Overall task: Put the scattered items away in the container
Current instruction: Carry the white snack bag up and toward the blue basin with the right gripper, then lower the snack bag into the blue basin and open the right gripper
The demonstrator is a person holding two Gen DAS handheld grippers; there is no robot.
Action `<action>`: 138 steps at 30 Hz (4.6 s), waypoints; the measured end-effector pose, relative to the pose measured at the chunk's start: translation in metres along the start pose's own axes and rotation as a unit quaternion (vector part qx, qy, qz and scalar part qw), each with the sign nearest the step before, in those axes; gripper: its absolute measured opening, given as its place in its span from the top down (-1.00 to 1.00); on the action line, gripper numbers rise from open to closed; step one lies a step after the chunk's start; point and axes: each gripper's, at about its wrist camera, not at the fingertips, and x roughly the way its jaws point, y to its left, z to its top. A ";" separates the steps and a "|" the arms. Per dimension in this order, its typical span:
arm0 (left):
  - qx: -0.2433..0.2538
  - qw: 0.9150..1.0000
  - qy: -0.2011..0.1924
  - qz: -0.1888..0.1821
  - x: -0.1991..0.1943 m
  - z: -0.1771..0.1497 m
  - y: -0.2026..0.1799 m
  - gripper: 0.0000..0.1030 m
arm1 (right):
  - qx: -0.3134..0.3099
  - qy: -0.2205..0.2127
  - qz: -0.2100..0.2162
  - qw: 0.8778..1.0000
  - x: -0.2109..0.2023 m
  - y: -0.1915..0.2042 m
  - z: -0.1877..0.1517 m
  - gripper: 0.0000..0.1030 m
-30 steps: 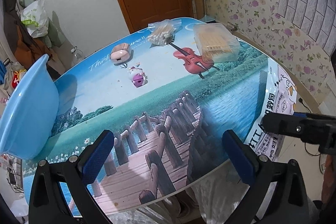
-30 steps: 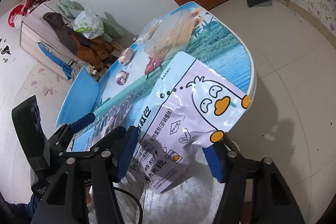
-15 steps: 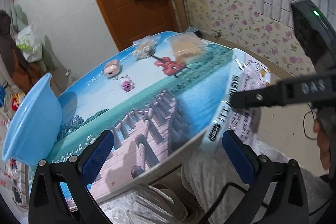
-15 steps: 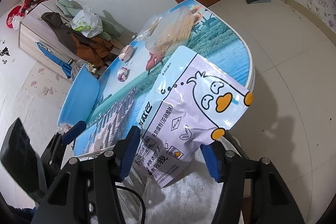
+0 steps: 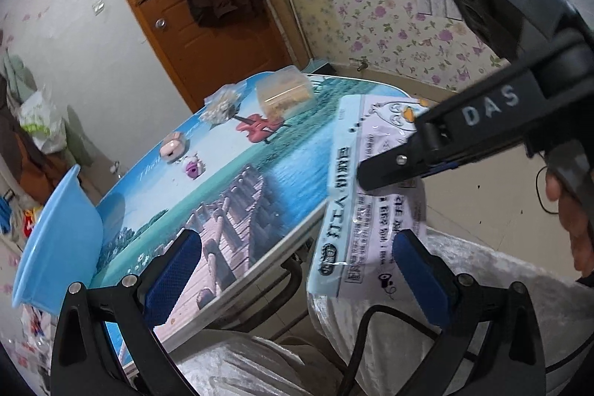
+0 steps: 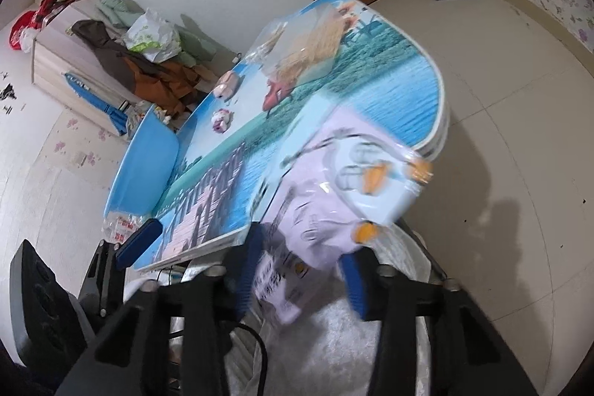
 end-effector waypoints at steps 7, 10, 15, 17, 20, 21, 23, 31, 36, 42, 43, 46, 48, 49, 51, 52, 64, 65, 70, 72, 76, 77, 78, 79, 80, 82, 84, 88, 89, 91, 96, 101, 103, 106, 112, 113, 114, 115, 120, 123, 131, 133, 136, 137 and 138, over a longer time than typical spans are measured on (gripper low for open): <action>0.017 1.000 -0.005 -0.001 0.003 -0.004 -0.012 -1.00 | -0.017 -0.009 0.003 1.000 -0.003 0.007 -0.002 0.47; 0.020 1.000 -0.009 -0.002 0.003 -0.003 -0.016 -1.00 | -0.025 -0.009 0.011 1.000 -0.005 0.009 -0.003 0.54; 0.034 0.999 -0.023 0.007 0.000 -0.001 -0.026 -1.00 | -0.007 -0.011 0.043 0.999 -0.008 0.007 -0.003 0.62; 0.045 0.999 -0.027 0.007 0.001 -0.002 -0.032 -1.00 | 0.004 -0.014 0.058 0.998 -0.010 0.006 -0.002 0.66; 0.066 0.997 -0.031 0.014 0.002 -0.004 -0.041 -1.00 | 0.018 -0.015 0.079 0.997 -0.011 0.008 0.001 0.70; 0.073 0.997 -0.032 0.018 0.003 -0.004 -0.044 -1.00 | 0.019 -0.016 0.080 0.997 -0.011 0.008 0.002 0.71; 0.082 0.996 -0.031 0.023 0.006 -0.004 -0.049 -1.00 | 0.018 -0.016 0.078 0.997 -0.012 0.010 0.002 0.71; 0.092 0.995 -0.039 0.014 0.014 -0.001 -0.054 -0.59 | 0.024 -0.007 0.090 0.996 -0.012 0.009 0.002 0.71; 0.083 0.996 -0.036 0.012 0.018 -0.003 -0.046 -0.01 | 0.024 -0.006 0.092 0.995 -0.011 0.010 0.002 0.73; 0.068 0.996 -0.051 0.025 0.013 -0.004 -0.040 0.55 | 0.025 -0.006 0.098 0.995 -0.012 0.011 0.002 0.74; 0.065 0.996 -0.053 0.026 0.012 -0.004 -0.039 0.56 | 0.024 -0.007 0.098 0.995 -0.012 0.012 0.003 0.74; 0.065 0.996 -0.057 0.035 0.010 -0.004 -0.037 0.59 | 0.021 -0.006 0.102 0.995 -0.013 0.016 0.004 0.74; 0.063 0.995 -0.060 0.040 0.009 -0.003 -0.035 0.60 | 0.019 -0.007 0.102 0.995 -0.013 0.019 0.005 0.73; 0.061 0.995 -0.061 0.041 0.007 -0.002 -0.035 0.60 | 0.019 -0.007 0.103 0.994 -0.012 0.021 0.006 0.73; 0.057 0.995 -0.064 0.047 0.006 -0.001 -0.032 0.61 | 0.016 -0.007 0.105 0.994 -0.012 0.025 0.007 0.73; 0.056 0.995 -0.066 0.051 0.005 0.000 -0.030 0.61 | 0.015 -0.008 0.106 0.994 -0.012 0.027 0.008 0.73; 0.001 0.990 -0.086 0.111 -0.019 0.004 0.029 0.62 | -0.058 -0.006 0.117 0.991 -0.012 0.103 0.036 0.73; -0.005 0.989 -0.086 0.117 -0.015 0.003 0.039 0.62 | -0.068 -0.003 0.118 0.991 -0.010 0.112 0.038 0.73; -0.032 0.985 -0.089 0.146 -0.026 0.000 0.075 0.62 | -0.114 0.014 0.127 0.985 0.002 0.158 0.042 0.73; -0.040 0.983 -0.089 0.156 -0.029 -0.003 0.087 0.62 | -0.127 0.017 0.132 0.983 0.005 0.174 0.043 0.73; -0.056 0.979 -0.087 0.175 -0.042 -0.011 0.105 0.62 | -0.147 0.027 0.139 0.979 0.017 0.205 0.043 0.72; -0.059 0.978 -0.087 0.179 -0.049 -0.013 0.107 0.62 | -0.153 0.031 0.140 0.978 0.020 0.213 0.043 0.73; -0.061 0.977 -0.087 0.185 -0.053 -0.016 0.111 0.62 | -0.159 0.035 0.141 0.976 0.024 0.222 0.043 0.72; -0.064 0.976 -0.087 0.190 -0.055 -0.018 0.118 0.62 | -0.164 0.038 0.142 0.976 0.027 0.229 0.043 0.72; -0.068 0.975 -0.086 0.194 -0.050 -0.019 0.129 0.62 | -0.172 0.041 0.142 0.974 0.031 0.239 0.043 0.72; -0.074 0.974 -0.084 0.198 -0.050 -0.021 0.143 0.62 | -0.184 0.046 0.143 0.971 0.036 0.255 0.043 0.72; -0.078 0.972 -0.083 0.207 -0.059 -0.025 0.150 0.62 | -0.191 0.052 0.145 0.969 0.043 0.267 0.045 0.72; -0.083 0.969 -0.077 0.221 -0.065 -0.031 0.172 0.62 | -0.201 0.065 0.156 0.965 0.059 0.298 0.049 0.72; -0.083 0.968 -0.074 0.224 -0.064 -0.033 0.181 0.62 | -0.204 0.066 0.157 0.964 0.063 0.303 0.050 0.72; -0.082 0.967 -0.070 0.230 -0.063 -0.034 0.195 0.61 | -0.216 0.068 0.159 0.961 0.073 0.321 0.052 0.72; -0.069 0.962 -0.064 0.256 -0.061 -0.039 0.226 0.60 | -0.233 0.076 0.170 0.954 0.095 0.354 0.062 0.71; -0.073 0.961 -0.051 0.260 -0.050 -0.048 0.251 0.58 | -0.247 0.088 0.171 0.950 0.125 0.378 0.071 0.71; -0.076 0.961 -0.044 0.263 -0.046 -0.052 0.258 0.58 | -0.247 0.095 0.168 0.950 0.140 0.383 0.072 0.71; -0.084 0.961 -0.041 0.261 -0.041 -0.057 0.267 0.58 | -0.242 0.103 0.167 0.950 0.159 0.386 0.075 0.71; -0.069 0.961 -0.035 0.265 -0.029 -0.062 0.273 0.58 | -0.229 0.110 0.169 0.952 0.181 0.383 0.081 0.71; -0.067 0.961 -0.035 0.264 -0.027 -0.062 0.273 0.56 | -0.228 0.110 0.169 0.953 0.182 0.381 0.082 0.71; -0.067 0.962 -0.034 0.263 -0.026 -0.062 0.274 0.54 | -0.225 0.110 0.169 0.953 0.184 0.380 0.083 0.71; -0.067 0.962 -0.033 0.262 -0.025 -0.062 0.274 0.52 | -0.222 0.111 0.170 0.954 0.186 0.379 0.085 0.71; -0.070 0.963 -0.024 0.260 -0.017 -0.064 0.279 0.50 | -0.202 0.114 0.181 0.956 0.192 0.374 0.092 0.71; -0.073 0.962 -0.025 0.262 -0.017 -0.064 0.280 0.43 | -0.197 0.116 0.180 0.957 0.197 0.372 0.093 0.71; -0.074 0.958 -0.030 0.275 -0.019 -0.061 0.284 -0.22 | -0.162 0.121 0.189 0.961 0.208 0.360 0.100 0.71; -0.072 0.958 -0.030 0.275 -0.019 -0.061 0.284 -0.22 | -0.144 0.125 0.190 0.963 0.214 0.354 0.104 0.71; -0.075 0.959 -0.031 0.273 -0.019 -0.060 0.285 -0.25 | -0.126 0.129 0.190 0.965 0.221 0.347 0.106 0.72; -0.077 0.958 -0.031 0.273 -0.019 -0.060 0.285 -0.29 | -0.121 0.129 0.191 0.966 0.223 0.344 0.107 0.71; -0.079 0.959 -0.030 0.272 -0.019 -0.060 0.287 -0.32 | -0.112 0.131 0.193 0.966 0.226 0.342 0.109 0.72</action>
